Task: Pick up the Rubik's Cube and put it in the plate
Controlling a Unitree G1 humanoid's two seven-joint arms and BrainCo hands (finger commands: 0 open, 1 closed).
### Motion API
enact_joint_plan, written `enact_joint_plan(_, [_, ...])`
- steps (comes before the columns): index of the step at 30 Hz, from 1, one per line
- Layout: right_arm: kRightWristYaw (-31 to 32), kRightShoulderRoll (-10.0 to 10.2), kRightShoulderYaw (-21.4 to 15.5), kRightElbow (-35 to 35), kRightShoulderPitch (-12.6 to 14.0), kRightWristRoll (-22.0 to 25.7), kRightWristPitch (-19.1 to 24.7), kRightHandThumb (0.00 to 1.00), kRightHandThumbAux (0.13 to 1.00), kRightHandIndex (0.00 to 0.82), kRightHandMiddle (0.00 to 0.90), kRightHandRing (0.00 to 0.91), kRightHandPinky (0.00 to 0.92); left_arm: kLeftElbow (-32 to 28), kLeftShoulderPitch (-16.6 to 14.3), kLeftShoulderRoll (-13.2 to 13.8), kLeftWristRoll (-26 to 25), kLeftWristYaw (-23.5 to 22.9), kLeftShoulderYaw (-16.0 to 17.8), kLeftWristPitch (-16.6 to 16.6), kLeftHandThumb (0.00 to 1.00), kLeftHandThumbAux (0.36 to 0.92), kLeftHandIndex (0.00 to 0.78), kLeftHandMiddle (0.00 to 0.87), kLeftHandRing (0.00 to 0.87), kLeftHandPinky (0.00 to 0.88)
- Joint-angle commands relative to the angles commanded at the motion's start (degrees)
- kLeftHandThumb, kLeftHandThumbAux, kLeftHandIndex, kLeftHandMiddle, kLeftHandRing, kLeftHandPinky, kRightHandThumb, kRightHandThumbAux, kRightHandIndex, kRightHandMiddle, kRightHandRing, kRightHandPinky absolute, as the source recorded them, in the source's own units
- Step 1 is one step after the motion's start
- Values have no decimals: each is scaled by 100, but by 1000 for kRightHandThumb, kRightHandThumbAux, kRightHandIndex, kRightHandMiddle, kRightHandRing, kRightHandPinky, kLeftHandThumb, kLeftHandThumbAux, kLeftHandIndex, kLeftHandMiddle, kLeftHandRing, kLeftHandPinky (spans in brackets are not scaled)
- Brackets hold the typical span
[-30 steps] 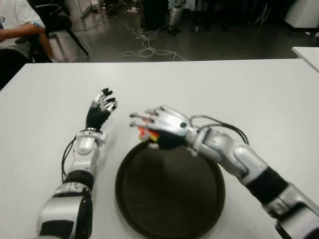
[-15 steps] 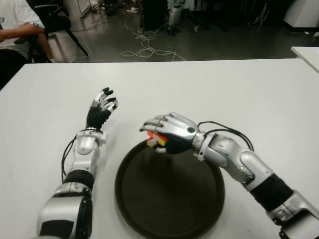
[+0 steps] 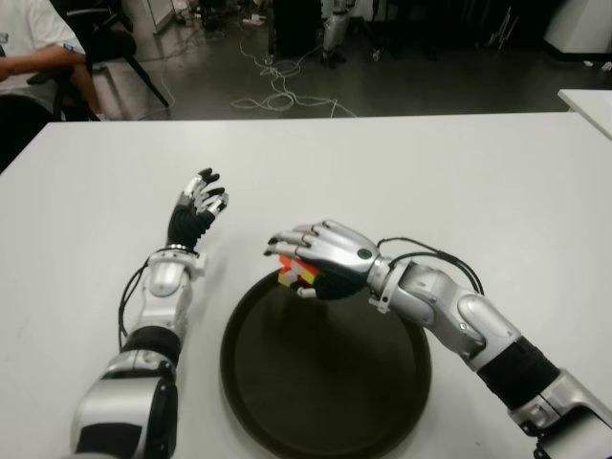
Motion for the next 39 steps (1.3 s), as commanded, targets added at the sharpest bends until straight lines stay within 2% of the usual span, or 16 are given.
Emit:
enact_joint_plan(4, [168, -50, -39, -75, -51, 43, -35, 713, 724, 416, 181, 206, 331, -5, -4, -12, -11, 15, 10, 1, 353, 640, 78, 158, 163, 182])
enact_joint_plan(9, [68, -71, -66, -25, -1, 58, -164, 712, 726, 414, 179, 208, 329, -12, -18, -16, -32, 13, 14, 35, 362, 648, 74, 147, 154, 176])
enact_joint_plan(15, [157, -79, -87, 124, 14, 91, -147, 698, 736, 402, 108, 123, 218, 4, -26, -27, -43, 44, 12, 30, 355, 646, 75, 144, 153, 180])
enact_joint_plan(16, [191, -90, -72, 180, -6, 75, -140, 598, 784, 271, 69, 79, 157, 14, -27, -30, -39, 59, 12, 20, 356, 643, 78, 151, 158, 184])
enact_joint_plan(19, [226, -107, -26, 343, -90, 33, -181, 460, 846, 112, 22, 25, 83, 30, -14, -34, -30, 77, 9, -12, 358, 638, 82, 158, 164, 190])
enact_joint_plan(22, [145, -102, 70, 695, -257, -64, -323, 327, 785, 36, 7, 8, 27, 31, 5, -29, -11, 88, -2, -55, 365, 638, 81, 163, 163, 179])
enact_joint_plan(25, [-86, -82, 155, 1020, -335, -164, -474, 206, 698, 11, 2, 2, 8, 8, 11, -8, 30, 118, -27, -74, 363, 640, 80, 166, 159, 161])
enact_joint_plan(30, [-269, -128, 124, 1108, -433, -217, -651, 61, 585, 1, 0, 0, 1, 41, 1, 9, 56, 138, -47, -52, 365, 646, 81, 169, 158, 160])
enact_joint_plan(34, [-316, -152, 100, 1088, -468, -263, -640, 12, 522, 0, 0, 0, 0, 45, -6, 15, 26, 85, -39, 28, 375, 648, 83, 171, 163, 166])
enact_joint_plan(39, [-429, -126, 1, 1143, -471, -135, -622, 2, 490, 0, 0, 0, 0, 65, -38, 23, 15, 53, -33, 60, 378, 652, 83, 173, 161, 151])
